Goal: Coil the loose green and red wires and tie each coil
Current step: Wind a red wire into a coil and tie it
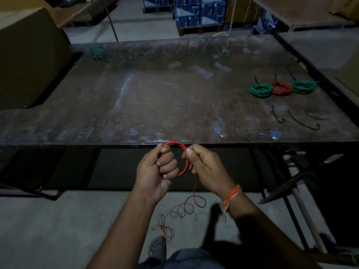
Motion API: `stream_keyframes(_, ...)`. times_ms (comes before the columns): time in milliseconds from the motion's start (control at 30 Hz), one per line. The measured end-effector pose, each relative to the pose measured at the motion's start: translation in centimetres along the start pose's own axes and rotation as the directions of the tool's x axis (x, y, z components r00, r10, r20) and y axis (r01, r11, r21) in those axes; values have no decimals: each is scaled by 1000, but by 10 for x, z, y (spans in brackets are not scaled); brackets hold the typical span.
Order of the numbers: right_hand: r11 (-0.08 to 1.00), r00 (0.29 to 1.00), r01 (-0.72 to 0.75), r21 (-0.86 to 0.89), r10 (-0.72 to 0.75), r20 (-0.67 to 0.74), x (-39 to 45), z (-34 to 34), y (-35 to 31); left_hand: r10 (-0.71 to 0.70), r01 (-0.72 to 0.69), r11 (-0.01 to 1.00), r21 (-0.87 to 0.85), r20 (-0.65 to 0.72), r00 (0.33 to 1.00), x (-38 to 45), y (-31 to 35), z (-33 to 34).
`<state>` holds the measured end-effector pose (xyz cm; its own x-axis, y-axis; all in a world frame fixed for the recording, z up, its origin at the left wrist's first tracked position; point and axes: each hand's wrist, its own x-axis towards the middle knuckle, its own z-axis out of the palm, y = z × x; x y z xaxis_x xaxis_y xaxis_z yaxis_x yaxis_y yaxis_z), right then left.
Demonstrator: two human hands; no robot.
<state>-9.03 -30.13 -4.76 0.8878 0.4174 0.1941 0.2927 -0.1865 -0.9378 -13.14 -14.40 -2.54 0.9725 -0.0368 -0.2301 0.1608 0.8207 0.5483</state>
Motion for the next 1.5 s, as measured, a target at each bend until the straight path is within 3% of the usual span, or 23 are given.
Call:
stream_keyframes(100,997,997,-58,44,56,44,-18,1,17,-27,31,981,-189,21,999,-6,-2,-10)
stream_keyframes(200,988,987,-151,42,148,62,-32,2,36,26,37,924,-380,160,987,-5,5,-23)
stream_keyframes(300,970,971,-235,58,236,-23,-43,3,50,116,-61,899,-434,102,988,-5,19,-28)
stream_keyframes(400,969,966,-242,-40,237,-102,-47,9,53,182,-186,921,-343,-46,982,-6,35,-27)
stream_keyframes(500,960,994,-100,-261,85,-68,-43,18,44,249,-273,934,-231,-127,960,-5,50,-33)
stream_keyframes(633,909,994,105,-404,-102,29,-30,32,21,332,-345,937,-56,-168,928,-3,68,-45)
stream_keyframes(800,871,962,273,-409,-259,90,-18,57,-26,489,-418,825,380,-109,866,-5,78,-52)
stream_keyframes(933,828,933,353,-436,-345,99,-5,82,-64,385,-345,729,591,63,921,-16,84,-57)
stream_keyframes(1067,824,911,351,-444,-410,-41,12,96,-86,271,-322,640,698,186,944,-19,90,-71)
stream_keyframes(1300,856,904,298,-423,-395,-163,33,97,-101,102,-237,744,624,245,964,-23,104,-68)
stream_keyframes(1500,928,929,170,-332,-263,-259,46,109,-91,47,-197,846,496,298,953,-22,121,-68)
